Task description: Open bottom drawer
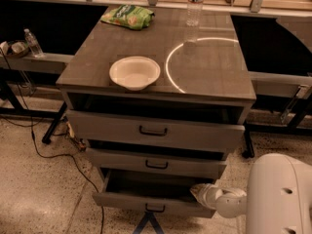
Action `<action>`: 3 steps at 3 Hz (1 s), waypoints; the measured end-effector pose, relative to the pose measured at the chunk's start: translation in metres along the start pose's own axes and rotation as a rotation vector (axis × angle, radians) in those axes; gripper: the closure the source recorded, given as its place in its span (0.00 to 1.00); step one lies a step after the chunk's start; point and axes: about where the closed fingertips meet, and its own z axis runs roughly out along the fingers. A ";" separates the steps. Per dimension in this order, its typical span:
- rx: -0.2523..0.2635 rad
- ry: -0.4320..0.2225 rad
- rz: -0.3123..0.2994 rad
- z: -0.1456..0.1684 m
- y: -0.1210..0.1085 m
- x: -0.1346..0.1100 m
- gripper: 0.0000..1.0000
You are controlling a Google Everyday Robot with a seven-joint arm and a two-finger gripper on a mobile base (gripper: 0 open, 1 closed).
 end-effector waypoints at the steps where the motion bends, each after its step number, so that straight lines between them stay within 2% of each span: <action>1: -0.012 0.016 0.014 0.022 0.001 0.006 1.00; 2: -0.035 0.089 -0.016 0.026 0.004 0.021 1.00; 3: -0.087 0.180 -0.065 0.023 0.022 0.043 1.00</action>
Offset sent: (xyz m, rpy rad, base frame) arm 0.0032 -0.0086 -0.0403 -0.0778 0.1011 0.0214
